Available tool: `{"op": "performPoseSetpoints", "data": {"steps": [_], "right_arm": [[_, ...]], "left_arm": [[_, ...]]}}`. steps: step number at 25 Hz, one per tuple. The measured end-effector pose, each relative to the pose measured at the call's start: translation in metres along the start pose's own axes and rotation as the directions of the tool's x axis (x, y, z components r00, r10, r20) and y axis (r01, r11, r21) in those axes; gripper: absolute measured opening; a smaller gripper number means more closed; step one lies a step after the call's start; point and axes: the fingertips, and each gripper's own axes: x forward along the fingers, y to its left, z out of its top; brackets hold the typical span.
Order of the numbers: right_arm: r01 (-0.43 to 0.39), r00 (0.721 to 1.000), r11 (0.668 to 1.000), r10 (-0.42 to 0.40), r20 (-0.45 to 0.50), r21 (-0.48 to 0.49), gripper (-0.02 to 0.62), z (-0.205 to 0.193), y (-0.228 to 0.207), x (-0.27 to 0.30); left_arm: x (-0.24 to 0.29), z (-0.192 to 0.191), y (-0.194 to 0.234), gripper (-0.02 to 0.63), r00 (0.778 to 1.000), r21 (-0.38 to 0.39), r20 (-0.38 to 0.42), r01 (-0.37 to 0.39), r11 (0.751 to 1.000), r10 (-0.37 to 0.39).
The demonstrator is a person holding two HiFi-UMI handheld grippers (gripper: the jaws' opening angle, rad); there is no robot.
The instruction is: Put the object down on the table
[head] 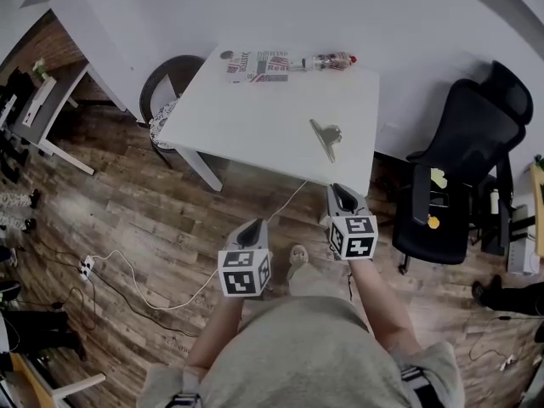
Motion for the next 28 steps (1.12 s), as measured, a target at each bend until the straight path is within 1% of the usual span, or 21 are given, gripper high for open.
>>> {"op": "performPoseSetpoints", "data": {"steps": [4, 14, 22, 28], "right_arm": [[-0.027, 0.999, 1.0, 0.027, 0.019, 0.005, 0.003, -0.002, 0.024, -0.033], [-0.068, 0.996, 0.998, 0.068, 0.056, 0.008, 0.002, -0.012, 0.068, -0.101], [-0.093, 0.993, 0.995, 0.092, 0.069, 0.024, 0.002, -0.022, 0.085, -0.135], [-0.101, 0.992, 0.995, 0.099, 0.075, 0.024, 0.0, -0.023, 0.091, -0.144]], "left_arm": [[-0.021, -0.016, -0.005, 0.011, 1.0, 0.004, 0.003, 0.006, 1.0, -0.006], [-0.07, -0.052, -0.014, 0.011, 1.0, -0.012, 0.028, 0.004, 1.0, -0.004], [-0.09, -0.067, -0.025, 0.011, 0.999, -0.013, 0.031, 0.012, 1.0, -0.011], [-0.096, -0.068, -0.026, 0.011, 0.999, -0.006, 0.037, 0.008, 1.0, -0.008]]}}
